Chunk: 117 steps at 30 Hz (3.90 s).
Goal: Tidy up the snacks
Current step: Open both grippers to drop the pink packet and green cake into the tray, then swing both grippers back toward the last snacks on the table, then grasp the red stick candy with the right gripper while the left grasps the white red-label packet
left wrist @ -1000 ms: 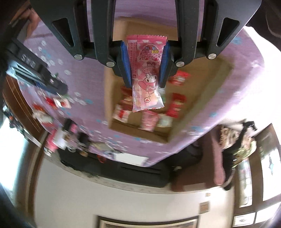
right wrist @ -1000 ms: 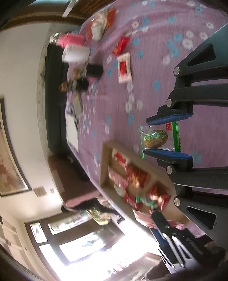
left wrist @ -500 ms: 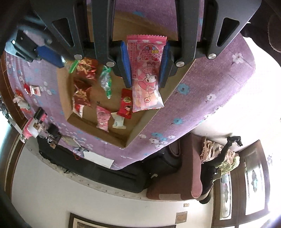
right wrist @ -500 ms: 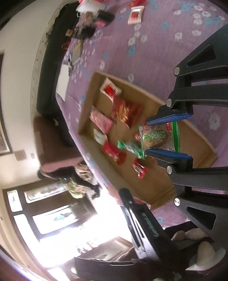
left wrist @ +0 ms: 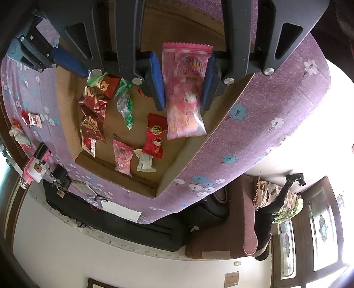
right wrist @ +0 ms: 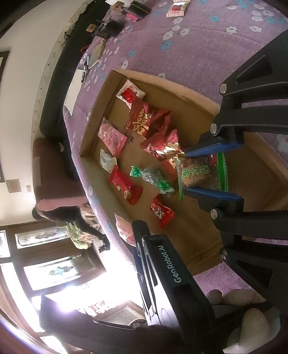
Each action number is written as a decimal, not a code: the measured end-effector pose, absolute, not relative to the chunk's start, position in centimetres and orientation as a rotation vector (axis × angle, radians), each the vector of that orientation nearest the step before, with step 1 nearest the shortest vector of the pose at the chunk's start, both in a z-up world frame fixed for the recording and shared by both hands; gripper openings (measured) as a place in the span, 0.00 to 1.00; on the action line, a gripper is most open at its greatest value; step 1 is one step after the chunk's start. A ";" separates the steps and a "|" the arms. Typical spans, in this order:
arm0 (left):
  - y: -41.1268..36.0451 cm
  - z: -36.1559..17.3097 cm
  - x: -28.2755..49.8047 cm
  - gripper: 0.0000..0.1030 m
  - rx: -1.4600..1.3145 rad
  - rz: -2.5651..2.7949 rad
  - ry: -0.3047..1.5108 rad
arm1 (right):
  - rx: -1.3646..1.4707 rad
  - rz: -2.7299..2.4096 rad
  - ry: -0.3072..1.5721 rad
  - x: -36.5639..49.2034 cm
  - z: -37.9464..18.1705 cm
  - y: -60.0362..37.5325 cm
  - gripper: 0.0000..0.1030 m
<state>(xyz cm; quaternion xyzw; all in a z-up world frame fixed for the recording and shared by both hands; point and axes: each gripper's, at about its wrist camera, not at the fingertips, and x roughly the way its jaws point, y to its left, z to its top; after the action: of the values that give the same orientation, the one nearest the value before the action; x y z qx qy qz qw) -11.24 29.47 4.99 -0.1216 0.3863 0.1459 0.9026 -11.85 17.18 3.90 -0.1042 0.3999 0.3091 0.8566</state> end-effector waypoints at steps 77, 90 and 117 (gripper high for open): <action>13.4 5.5 -16.6 0.62 0.097 0.079 0.847 | -0.008 0.456 0.743 -12.5 11.9 -3.4 0.97; 10.6 6.5 -14.2 0.62 0.034 -0.068 0.848 | 0.148 0.091 0.701 -5.7 10.1 -14.6 0.97; 10.3 9.3 -8.8 0.62 -0.063 -0.267 0.862 | 0.116 0.081 0.967 7.7 2.8 -16.2 0.38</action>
<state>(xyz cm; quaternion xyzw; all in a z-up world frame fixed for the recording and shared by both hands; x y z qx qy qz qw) -8.79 10.33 9.29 -0.0304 0.4164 -0.1292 0.8995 7.68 -16.19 2.85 0.0559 0.4643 0.0388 0.8831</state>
